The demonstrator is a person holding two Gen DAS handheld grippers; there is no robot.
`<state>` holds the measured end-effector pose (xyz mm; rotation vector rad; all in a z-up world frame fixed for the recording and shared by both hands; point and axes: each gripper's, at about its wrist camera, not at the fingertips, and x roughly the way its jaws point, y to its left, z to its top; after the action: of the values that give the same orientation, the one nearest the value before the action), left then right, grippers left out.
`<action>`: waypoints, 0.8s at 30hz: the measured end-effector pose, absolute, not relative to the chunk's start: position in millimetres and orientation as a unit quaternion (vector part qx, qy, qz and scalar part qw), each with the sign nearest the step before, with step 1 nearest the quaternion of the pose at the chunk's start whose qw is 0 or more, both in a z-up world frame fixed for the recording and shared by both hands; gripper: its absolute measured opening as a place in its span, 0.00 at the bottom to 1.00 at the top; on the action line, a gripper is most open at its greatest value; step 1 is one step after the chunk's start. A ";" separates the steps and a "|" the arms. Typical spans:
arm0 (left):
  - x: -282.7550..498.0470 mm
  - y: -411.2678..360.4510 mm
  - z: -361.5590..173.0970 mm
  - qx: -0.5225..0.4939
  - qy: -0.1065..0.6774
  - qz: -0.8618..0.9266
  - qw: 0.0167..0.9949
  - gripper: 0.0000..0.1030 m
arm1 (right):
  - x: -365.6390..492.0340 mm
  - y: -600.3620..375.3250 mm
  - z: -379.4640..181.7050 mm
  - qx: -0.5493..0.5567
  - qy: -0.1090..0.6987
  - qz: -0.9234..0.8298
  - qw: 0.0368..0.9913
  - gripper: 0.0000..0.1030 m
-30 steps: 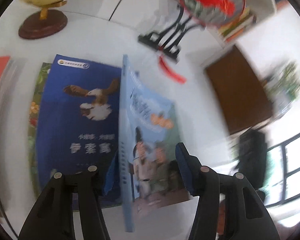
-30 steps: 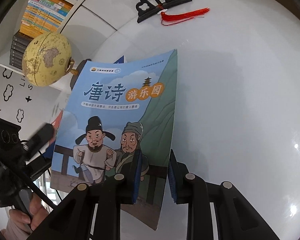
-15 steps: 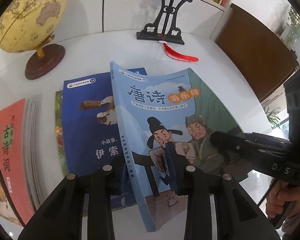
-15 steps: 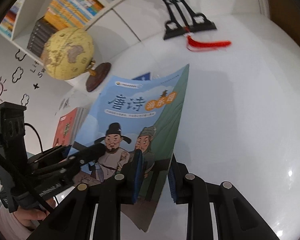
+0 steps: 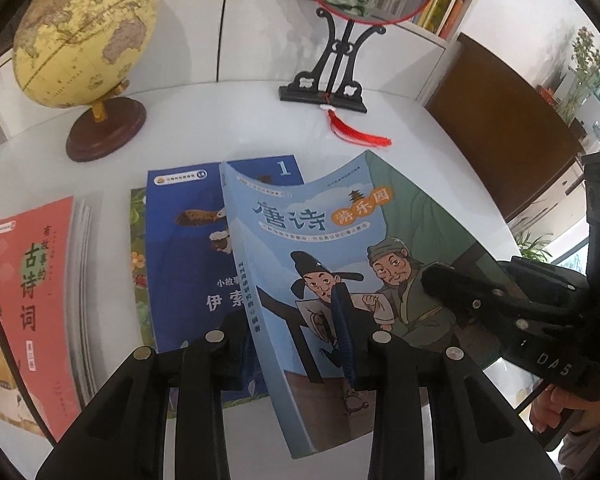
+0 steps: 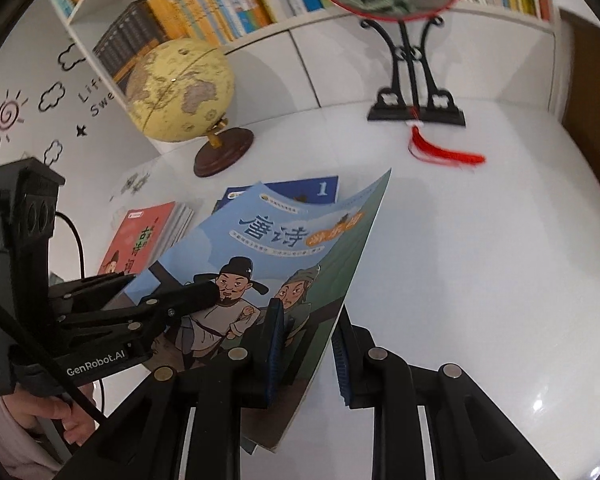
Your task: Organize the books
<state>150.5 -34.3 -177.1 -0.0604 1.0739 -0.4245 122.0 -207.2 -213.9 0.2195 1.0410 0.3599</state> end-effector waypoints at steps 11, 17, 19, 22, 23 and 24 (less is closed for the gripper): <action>140.7 -15.7 -155.9 -0.026 0.487 -0.197 0.851 0.29 | 112.2 -186.0 -189.4 0.076 0.473 0.178 0.859 0.22; 138.3 7.8 -144.6 -0.029 0.474 -0.189 0.859 0.29 | 111.2 -167.1 -176.4 0.071 0.462 0.186 0.864 0.22; 137.6 16.9 -142.5 -0.032 0.471 -0.186 0.861 0.29 | 111.2 -160.4 -173.2 0.071 0.460 0.189 0.865 0.22; 134.9 34.7 -139.9 -0.037 0.467 -0.179 0.865 0.29 | 111.9 -145.0 -167.9 0.064 0.457 0.195 0.865 0.22; 133.7 42.1 -139.5 -0.040 0.465 -0.176 0.867 0.29 | 112.3 -138.5 -166.0 0.061 0.456 0.198 0.866 0.22; 132.8 50.0 -139.6 -0.043 0.464 -0.173 0.868 0.29 | 112.8 -130.8 -164.1 0.057 0.454 0.201 0.866 0.22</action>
<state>132.8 50.0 -139.6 -0.0893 0.9723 -0.3617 112.8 -130.8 -164.1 0.1192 0.9511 0.4215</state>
